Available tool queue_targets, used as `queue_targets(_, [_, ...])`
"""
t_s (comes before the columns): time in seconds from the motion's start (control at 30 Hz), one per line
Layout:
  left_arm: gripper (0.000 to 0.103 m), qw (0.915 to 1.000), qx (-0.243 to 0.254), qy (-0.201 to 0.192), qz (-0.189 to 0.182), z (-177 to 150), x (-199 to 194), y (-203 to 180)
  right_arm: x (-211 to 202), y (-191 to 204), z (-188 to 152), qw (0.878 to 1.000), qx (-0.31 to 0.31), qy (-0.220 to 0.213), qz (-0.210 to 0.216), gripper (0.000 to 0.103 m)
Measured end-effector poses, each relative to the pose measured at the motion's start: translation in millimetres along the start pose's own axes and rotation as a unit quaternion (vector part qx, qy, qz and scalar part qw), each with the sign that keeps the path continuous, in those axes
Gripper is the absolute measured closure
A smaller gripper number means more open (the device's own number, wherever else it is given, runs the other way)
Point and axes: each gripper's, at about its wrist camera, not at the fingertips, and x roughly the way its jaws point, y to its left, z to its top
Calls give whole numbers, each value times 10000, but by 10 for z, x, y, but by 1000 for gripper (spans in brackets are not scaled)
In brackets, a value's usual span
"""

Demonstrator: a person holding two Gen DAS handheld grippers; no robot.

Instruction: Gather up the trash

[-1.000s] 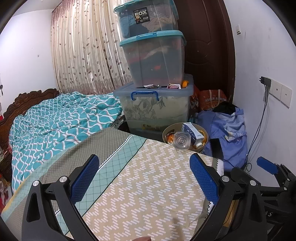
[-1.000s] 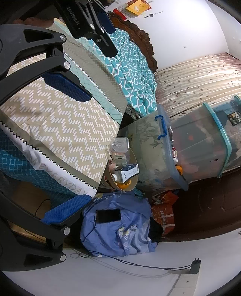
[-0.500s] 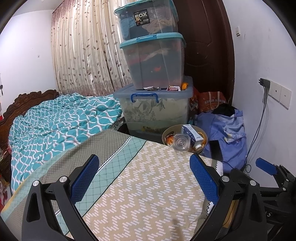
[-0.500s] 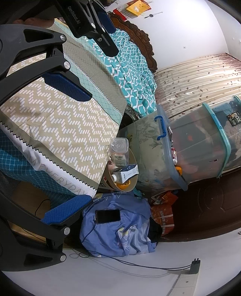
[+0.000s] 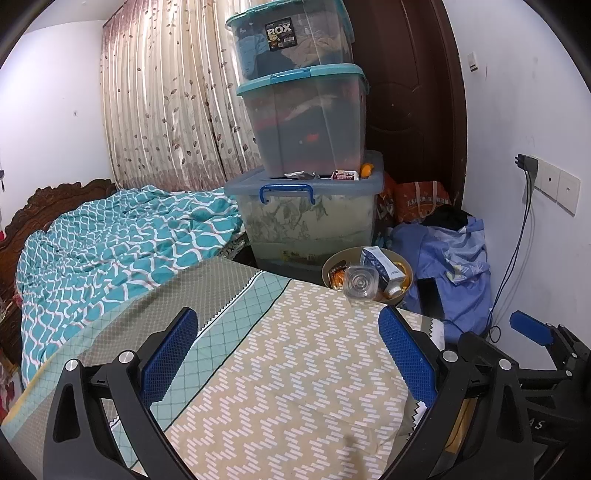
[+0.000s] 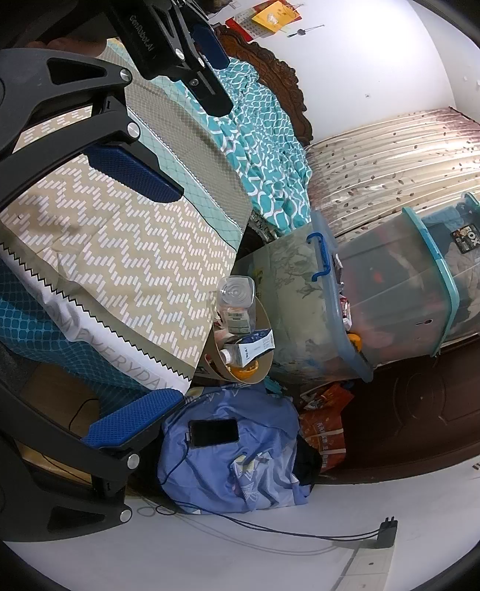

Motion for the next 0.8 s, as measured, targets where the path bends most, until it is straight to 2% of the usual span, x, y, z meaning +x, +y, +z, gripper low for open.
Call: queue_targets(0.8, [8, 10000, 1, 31, -30, -7, 13, -5, 23, 13, 0, 10000, 5, 27, 0, 3])
